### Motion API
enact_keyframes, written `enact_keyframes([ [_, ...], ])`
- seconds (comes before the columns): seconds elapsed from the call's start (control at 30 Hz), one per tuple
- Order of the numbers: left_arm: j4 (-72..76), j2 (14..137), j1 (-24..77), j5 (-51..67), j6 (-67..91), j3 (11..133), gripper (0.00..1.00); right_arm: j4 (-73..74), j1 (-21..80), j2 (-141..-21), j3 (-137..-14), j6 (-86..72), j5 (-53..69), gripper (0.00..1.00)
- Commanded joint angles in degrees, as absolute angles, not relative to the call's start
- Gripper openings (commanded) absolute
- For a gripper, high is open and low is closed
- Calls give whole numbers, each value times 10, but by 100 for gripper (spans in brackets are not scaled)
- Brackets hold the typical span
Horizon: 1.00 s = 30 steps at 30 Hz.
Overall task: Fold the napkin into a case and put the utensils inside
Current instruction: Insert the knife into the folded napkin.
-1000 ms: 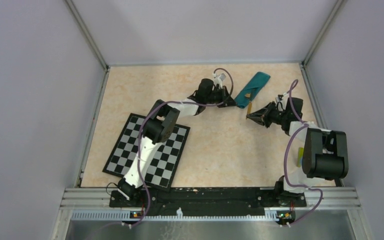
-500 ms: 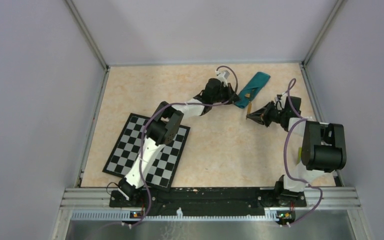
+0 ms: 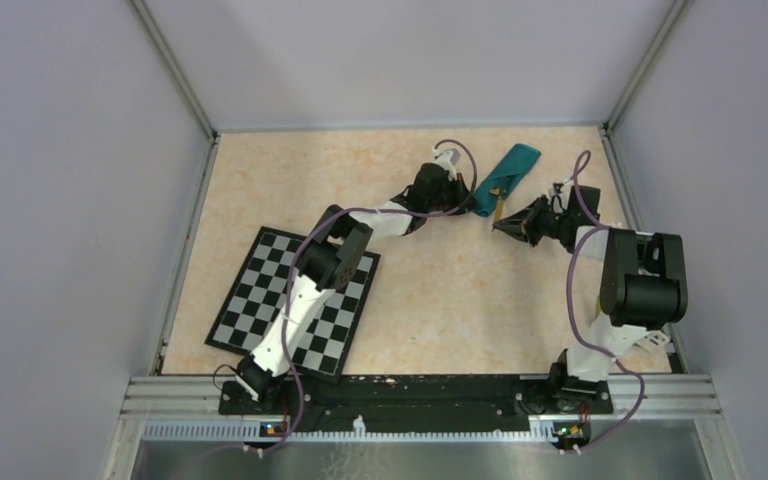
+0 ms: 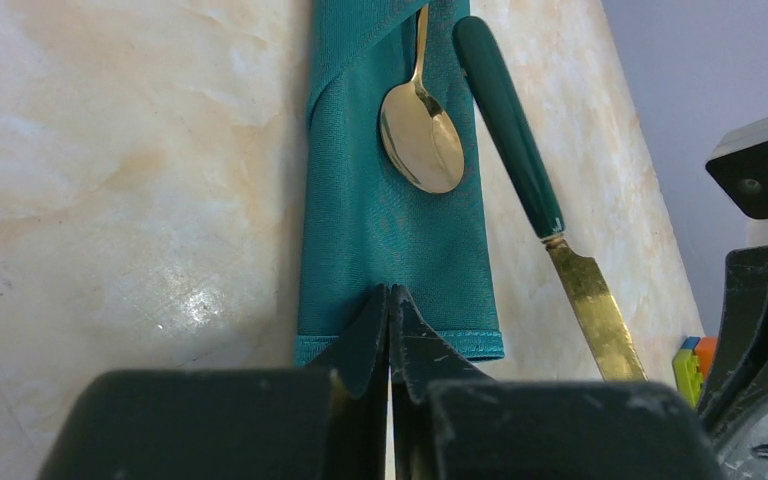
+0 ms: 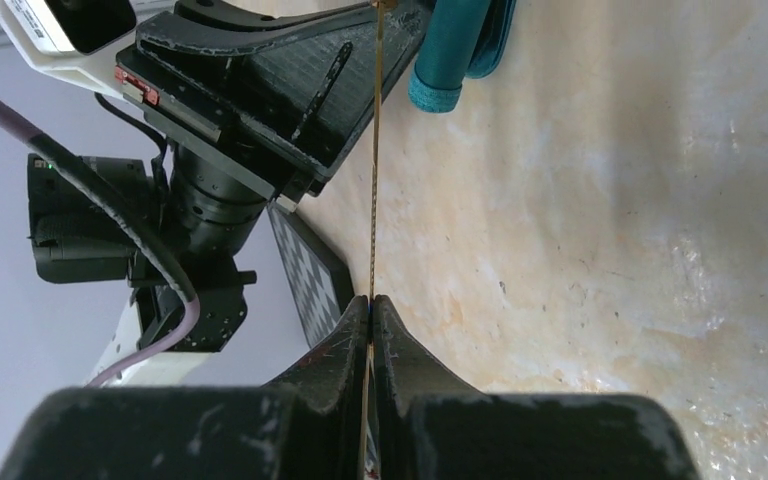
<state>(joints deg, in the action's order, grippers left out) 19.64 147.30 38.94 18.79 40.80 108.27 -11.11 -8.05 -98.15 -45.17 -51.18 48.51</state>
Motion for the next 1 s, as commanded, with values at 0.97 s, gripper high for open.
enact_keyframes([
  [0.97, 209, 1474, 393, 181, 393, 1076, 0, -194, -53, -1106, -562, -595, 415, 0],
])
